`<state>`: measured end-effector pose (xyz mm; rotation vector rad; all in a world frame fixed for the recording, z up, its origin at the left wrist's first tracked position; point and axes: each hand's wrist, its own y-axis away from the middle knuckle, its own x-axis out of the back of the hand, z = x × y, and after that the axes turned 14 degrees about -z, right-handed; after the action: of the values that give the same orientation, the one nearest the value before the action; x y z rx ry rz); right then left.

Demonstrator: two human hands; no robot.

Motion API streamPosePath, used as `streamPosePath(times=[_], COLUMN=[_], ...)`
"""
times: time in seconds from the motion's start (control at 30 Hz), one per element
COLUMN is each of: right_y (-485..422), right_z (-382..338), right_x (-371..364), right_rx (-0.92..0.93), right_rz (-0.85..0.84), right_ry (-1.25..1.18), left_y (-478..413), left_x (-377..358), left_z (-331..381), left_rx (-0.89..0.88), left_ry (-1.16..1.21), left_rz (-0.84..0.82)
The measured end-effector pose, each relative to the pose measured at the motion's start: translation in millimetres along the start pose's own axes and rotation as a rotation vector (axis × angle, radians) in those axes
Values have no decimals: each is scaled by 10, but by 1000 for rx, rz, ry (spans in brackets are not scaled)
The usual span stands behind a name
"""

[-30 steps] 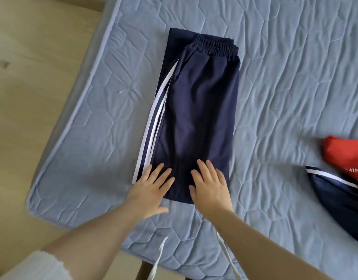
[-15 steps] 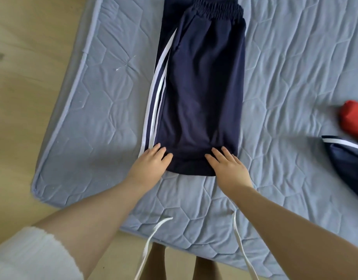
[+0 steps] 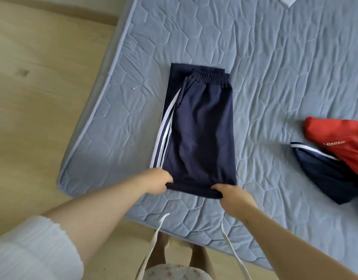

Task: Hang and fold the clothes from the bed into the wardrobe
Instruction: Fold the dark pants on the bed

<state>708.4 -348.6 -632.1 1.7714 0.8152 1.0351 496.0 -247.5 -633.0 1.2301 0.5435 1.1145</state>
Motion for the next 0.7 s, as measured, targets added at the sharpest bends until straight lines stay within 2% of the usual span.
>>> streamPosePath(times=[0.17, 0.3, 0.43, 0.5, 0.6, 0.7], right_y=[310, 545, 612, 597, 599, 604], right_z=[-7, -16, -57, -71, -55, -63], right_x=[-330, -430, -339, -209, -7, 222], right_rx=[6, 77, 104, 89, 43, 36], right_rz=[-230, -330, -323, -217, 113, 375], right_ry=[60, 55, -41, -172, -361, -431], left_y=[280, 478, 585, 625, 690, 734], left_x=[-389, -500, -404, -253, 84, 484], left_z=[166, 238, 237, 200, 174, 133], left_rx=[-3, 31, 48, 37, 6, 33], left_ry=[37, 130, 186, 148, -52, -187], left_rz=[-256, -435, -424, -341, -157, 63])
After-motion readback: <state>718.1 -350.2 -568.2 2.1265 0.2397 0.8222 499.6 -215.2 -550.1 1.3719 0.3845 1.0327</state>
